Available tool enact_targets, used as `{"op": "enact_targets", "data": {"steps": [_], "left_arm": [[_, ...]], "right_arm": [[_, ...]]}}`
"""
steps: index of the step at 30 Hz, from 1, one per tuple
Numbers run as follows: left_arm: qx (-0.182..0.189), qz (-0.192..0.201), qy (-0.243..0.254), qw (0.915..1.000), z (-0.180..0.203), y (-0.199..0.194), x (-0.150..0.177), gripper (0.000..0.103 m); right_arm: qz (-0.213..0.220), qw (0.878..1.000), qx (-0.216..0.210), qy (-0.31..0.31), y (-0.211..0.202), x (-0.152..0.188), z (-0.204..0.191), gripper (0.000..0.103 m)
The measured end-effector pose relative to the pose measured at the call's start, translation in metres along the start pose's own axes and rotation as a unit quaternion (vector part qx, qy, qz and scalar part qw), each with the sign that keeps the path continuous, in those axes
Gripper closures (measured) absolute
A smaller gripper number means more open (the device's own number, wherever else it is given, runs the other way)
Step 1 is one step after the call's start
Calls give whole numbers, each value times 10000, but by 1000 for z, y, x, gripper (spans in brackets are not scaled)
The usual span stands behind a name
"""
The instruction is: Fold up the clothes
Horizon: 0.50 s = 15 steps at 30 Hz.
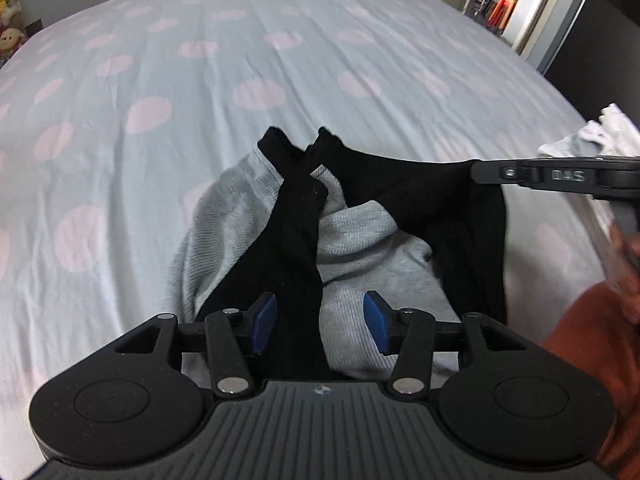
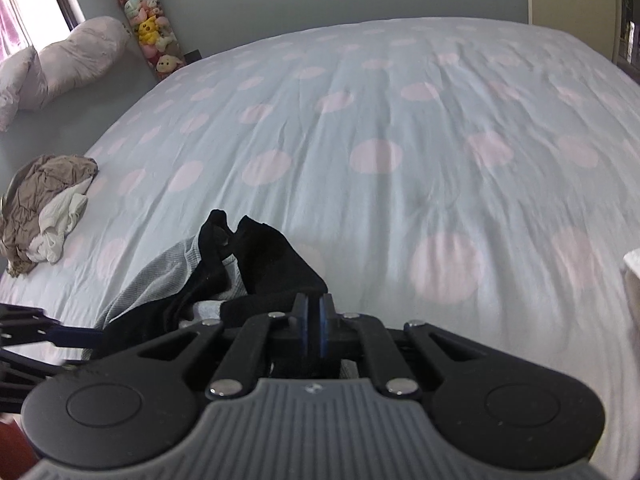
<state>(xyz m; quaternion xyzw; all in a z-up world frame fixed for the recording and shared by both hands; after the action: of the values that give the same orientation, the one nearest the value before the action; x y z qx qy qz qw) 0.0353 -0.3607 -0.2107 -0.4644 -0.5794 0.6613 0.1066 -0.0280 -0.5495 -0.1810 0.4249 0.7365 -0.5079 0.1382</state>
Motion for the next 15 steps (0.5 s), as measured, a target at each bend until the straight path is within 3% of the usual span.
{"op": "enact_targets", "data": {"steps": [9,10,14,15], "left_arm": [[-254,-226,-81,9994,4,48,-4,61],[-236,-256,-129,9993,3,51,-4,64],[-154,-228,-424,9987,-12,52,-5,96],[-108,-214,-520,9984,-16,50,-6,99]], "right_arm": [[146,9997,-164,96,8,8,6,96],[135,9997,-173,137,10,9,7,96],[110,9994,-105,302,15,11,16,96],[122,9993,-85,337,15,10,18,96]]}}
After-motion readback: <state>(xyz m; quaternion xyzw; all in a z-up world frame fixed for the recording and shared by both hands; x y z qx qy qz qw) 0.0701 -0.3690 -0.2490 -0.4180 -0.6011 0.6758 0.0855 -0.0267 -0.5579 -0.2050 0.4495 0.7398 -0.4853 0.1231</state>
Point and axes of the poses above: each gripper's, at about its wrist camera, not at the fingertips, and y roughly the way its jaws point, z to its right, x to its underside, the point moved 8 cm from there along y, roughly the way its jaws point, and after that the axes turned 15 degrees about -x, right-handed, at the moved point
